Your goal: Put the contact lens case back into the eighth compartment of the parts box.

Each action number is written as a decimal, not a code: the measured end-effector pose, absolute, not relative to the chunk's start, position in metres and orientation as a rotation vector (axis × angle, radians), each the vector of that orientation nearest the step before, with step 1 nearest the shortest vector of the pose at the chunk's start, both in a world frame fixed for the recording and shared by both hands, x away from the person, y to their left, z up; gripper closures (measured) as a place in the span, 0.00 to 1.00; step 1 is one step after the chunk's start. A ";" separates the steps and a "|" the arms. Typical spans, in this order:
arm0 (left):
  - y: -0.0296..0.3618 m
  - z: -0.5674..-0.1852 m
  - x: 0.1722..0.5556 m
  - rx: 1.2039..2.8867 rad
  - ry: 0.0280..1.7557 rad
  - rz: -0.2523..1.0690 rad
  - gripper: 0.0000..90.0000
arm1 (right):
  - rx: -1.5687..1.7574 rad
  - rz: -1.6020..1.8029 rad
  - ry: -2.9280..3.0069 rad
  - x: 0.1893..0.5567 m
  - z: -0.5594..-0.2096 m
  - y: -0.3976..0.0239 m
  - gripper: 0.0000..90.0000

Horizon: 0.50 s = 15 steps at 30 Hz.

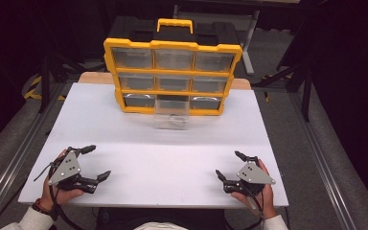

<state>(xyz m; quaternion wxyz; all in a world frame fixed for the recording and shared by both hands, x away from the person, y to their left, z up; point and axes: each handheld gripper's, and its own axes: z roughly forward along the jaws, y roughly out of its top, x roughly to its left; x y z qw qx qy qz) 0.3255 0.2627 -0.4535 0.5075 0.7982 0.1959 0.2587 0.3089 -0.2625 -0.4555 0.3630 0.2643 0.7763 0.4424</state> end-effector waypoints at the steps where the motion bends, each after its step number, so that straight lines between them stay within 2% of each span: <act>1: 0.263 -0.453 0.325 1.923 0.473 0.625 0.06 | 0.673 1.133 1.999 0.309 -0.456 -0.261 0.13; 15: 0.262 -0.453 0.325 1.922 0.472 0.625 0.06 | 0.661 1.129 1.987 0.307 -0.454 -0.259 0.14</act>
